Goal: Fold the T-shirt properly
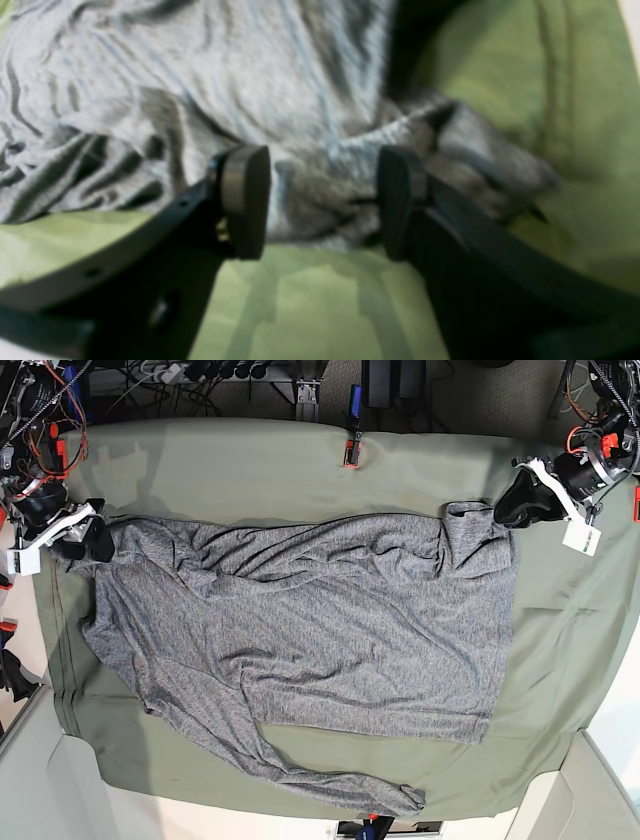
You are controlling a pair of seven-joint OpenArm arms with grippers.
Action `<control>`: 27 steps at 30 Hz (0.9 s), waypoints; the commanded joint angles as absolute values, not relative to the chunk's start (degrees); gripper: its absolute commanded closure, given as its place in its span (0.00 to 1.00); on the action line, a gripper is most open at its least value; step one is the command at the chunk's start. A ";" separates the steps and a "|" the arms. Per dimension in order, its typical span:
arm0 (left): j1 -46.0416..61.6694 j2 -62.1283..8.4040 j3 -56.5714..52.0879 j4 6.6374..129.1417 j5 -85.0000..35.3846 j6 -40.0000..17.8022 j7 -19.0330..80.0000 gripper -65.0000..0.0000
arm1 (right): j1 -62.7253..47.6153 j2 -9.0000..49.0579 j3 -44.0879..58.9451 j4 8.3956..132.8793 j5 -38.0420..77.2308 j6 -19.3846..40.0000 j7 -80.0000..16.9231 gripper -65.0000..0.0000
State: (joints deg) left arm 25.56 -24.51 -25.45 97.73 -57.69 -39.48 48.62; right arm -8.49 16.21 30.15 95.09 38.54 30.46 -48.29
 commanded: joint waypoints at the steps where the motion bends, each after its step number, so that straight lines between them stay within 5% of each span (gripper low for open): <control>1: 25.41 -24.69 -25.69 98.72 -58.92 -40.00 47.35 0.68 | -8.01 17.04 30.30 96.07 39.86 30.89 -46.65 0.48; 6: 25.39 -20.75 -23.35 98.91 -54.83 -40.00 43.64 0.51 | -7.97 16.97 30.30 96.05 39.86 30.92 -45.60 0.48; 19: 20.75 -17.78 -15.00 98.41 -39.70 -40.00 39.09 0.51 | -7.99 16.99 30.28 96.05 39.81 30.89 -45.69 0.48; 21: 20.82 -17.82 -13.13 98.41 -37.26 -40.00 37.71 0.62 | -7.97 16.99 30.30 96.05 39.51 30.89 -45.67 0.48; 24: 20.80 -18.26 -12.60 98.41 -34.37 -40.00 37.67 0.97 | -7.99 16.99 30.28 96.05 39.42 30.89 -45.65 0.48; 27: 20.84 -20.27 -14.76 98.74 -34.46 -40.00 37.67 1.00 | -7.99 17.02 30.30 96.05 39.40 30.89 -45.63 0.48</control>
